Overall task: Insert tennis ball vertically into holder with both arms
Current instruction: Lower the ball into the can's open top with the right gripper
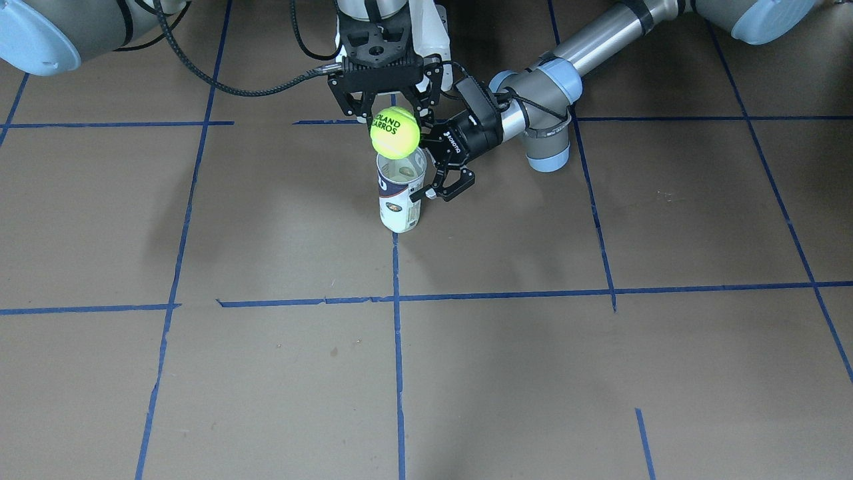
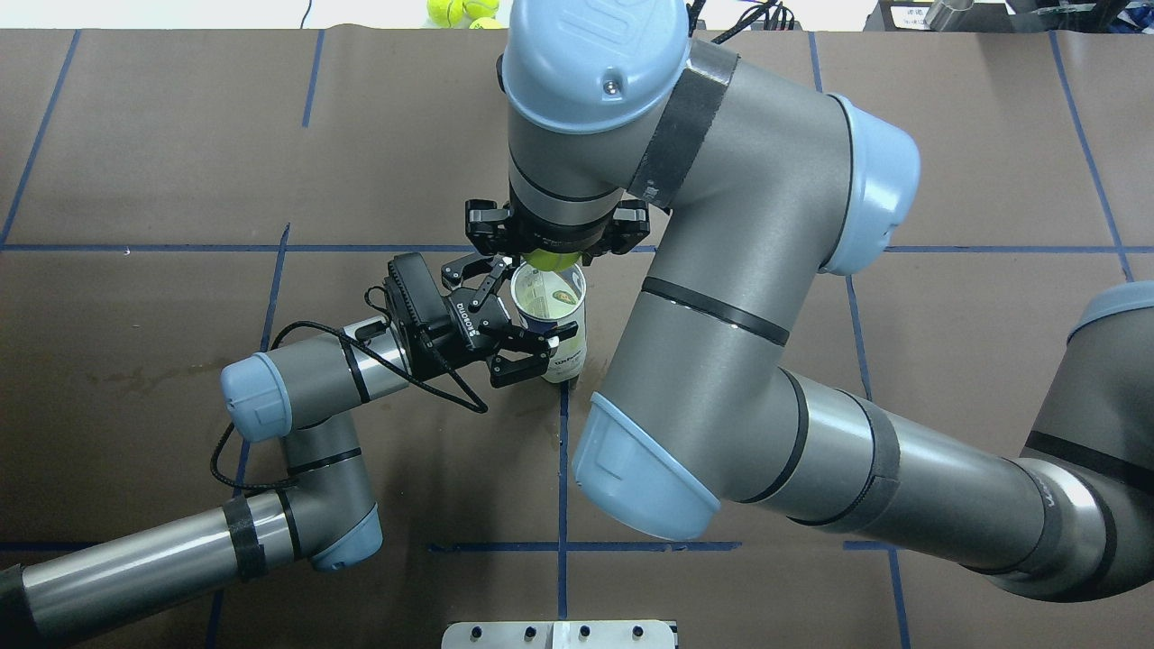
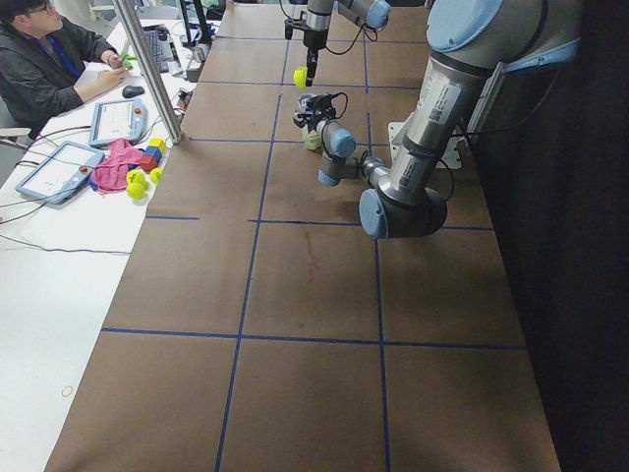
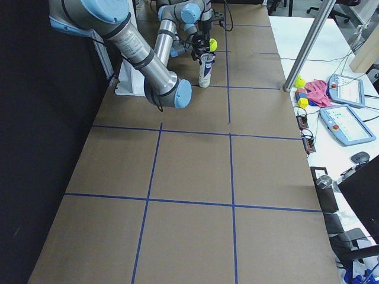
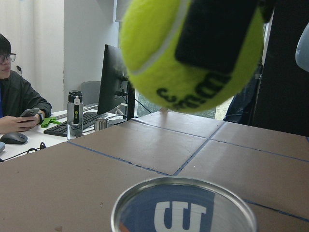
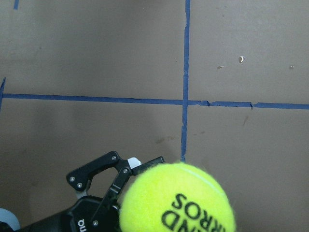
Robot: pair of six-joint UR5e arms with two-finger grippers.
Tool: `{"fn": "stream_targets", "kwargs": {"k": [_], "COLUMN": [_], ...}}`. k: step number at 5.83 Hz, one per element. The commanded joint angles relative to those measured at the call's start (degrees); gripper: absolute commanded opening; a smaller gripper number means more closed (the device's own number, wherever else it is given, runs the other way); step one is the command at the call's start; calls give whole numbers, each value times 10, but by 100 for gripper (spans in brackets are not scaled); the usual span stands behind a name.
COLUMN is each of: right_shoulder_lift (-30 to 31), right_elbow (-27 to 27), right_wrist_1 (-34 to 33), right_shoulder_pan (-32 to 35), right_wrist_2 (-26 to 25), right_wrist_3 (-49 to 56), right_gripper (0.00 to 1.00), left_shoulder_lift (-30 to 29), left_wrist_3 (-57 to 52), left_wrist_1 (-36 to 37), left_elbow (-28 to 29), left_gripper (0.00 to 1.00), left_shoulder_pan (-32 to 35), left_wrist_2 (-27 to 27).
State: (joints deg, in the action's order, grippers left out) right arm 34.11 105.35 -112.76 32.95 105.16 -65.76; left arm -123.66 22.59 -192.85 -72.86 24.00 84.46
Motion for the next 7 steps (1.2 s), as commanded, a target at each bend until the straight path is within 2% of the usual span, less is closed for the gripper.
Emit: {"fn": "stream_targets", "kwargs": {"k": [1, 2, 6, 7], "right_shoulder_lift": [1, 1, 3, 35], "right_elbow": [-2, -2, 8, 43], "right_wrist_1": [1, 1, 1, 1], "right_shoulder_pan": [-2, -3, -4, 4], "right_wrist_2": [-4, -3, -1, 5], "right_wrist_3": [0, 0, 4, 17], "right_gripper": [96, 100, 100, 100], "left_shoulder_lift": [0, 1, 1, 2], "left_wrist_3": [0, 0, -2, -2], "left_wrist_1": [0, -1, -1, -1], "left_elbow": [0, 0, -1, -1], "left_gripper": [95, 95, 95, 95], "left_shoulder_pan": [0, 0, -8, -8], "left_wrist_2": [-1, -1, -3, -3]}}
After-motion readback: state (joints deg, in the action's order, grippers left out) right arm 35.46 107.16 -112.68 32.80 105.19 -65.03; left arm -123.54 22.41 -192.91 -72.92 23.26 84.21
